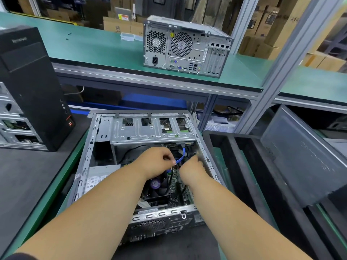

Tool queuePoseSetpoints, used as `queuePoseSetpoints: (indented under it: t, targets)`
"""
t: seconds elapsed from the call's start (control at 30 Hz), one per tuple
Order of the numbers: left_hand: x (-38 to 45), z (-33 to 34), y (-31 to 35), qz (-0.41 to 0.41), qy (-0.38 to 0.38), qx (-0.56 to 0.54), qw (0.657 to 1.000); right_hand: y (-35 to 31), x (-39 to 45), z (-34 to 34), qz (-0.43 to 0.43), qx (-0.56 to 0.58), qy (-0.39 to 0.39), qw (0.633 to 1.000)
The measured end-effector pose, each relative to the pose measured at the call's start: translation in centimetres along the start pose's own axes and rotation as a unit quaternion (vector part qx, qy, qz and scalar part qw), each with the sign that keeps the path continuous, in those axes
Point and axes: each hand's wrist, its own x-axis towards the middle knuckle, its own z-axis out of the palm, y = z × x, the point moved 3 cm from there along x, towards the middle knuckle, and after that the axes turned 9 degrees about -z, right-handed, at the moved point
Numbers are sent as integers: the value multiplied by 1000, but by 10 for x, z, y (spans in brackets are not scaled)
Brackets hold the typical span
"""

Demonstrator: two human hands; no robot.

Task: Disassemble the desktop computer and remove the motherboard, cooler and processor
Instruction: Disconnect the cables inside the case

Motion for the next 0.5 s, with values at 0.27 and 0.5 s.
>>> queuePoseSetpoints:
  t: [0.27, 0.5]
  targets:
    - [-10, -47, -6, 14, 151, 39, 988, -20, 5, 4, -45, 61, -6, 997]
    - [-8, -44, -23, 108, 71, 223, 966, -25, 16, 10, 29, 285, -61, 956]
